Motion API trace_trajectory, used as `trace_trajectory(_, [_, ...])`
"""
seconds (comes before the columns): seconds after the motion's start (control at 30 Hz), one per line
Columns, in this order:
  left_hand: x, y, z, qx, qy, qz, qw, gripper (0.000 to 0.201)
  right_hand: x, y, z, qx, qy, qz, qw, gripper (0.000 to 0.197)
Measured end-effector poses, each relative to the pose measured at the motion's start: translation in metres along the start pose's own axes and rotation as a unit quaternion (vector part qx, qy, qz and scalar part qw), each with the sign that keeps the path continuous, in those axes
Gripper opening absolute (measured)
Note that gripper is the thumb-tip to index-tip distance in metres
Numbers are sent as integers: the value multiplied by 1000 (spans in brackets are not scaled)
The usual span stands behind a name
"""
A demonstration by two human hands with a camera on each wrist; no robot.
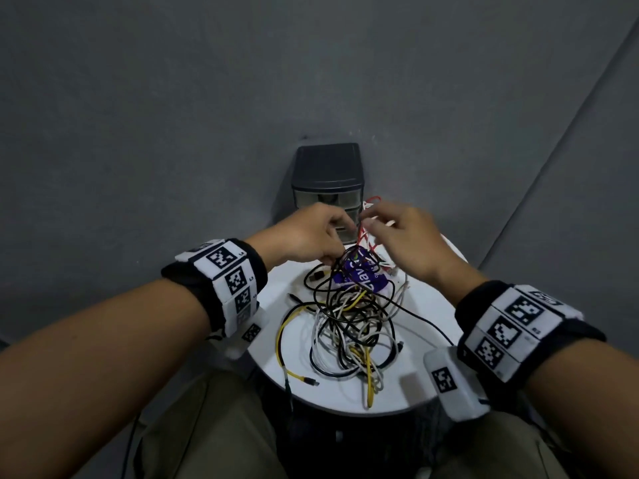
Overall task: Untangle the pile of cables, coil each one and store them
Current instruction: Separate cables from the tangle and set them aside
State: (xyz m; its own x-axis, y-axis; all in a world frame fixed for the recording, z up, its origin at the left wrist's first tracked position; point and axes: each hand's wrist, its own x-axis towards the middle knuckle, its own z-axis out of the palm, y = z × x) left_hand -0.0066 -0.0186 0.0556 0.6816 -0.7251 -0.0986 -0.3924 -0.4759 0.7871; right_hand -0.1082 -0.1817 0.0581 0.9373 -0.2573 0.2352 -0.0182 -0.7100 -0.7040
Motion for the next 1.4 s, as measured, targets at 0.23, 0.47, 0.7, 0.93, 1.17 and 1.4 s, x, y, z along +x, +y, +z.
trace_trajectory(0.23, [12,9,-30,29,261,49,964,30,-13,26,18,-134,-212,2,968,30])
trace_trajectory(0.47, [-1,37,-78,-129,420,165,883,26,-18,48,14,-199,-297,-2,934,36])
trace_trajectory(0.7, [-14,55,-81,-185,416,272,848,28,3,6,-17,128,-217,78,964,38])
trace_trajectory(0.93, [-14,67,-64,-101,340,323,877,34,21,-50,3,72,-186,-53,978,19])
trace_trajectory(1.17, [-16,61,-69,-94,368,334,863,30,27,-27,19,-149,-225,-68,961,20])
trace_trajectory(1.4, [-1,42,-67,-50,373,252,892,35,22,-21,23,-75,-76,-127,986,25])
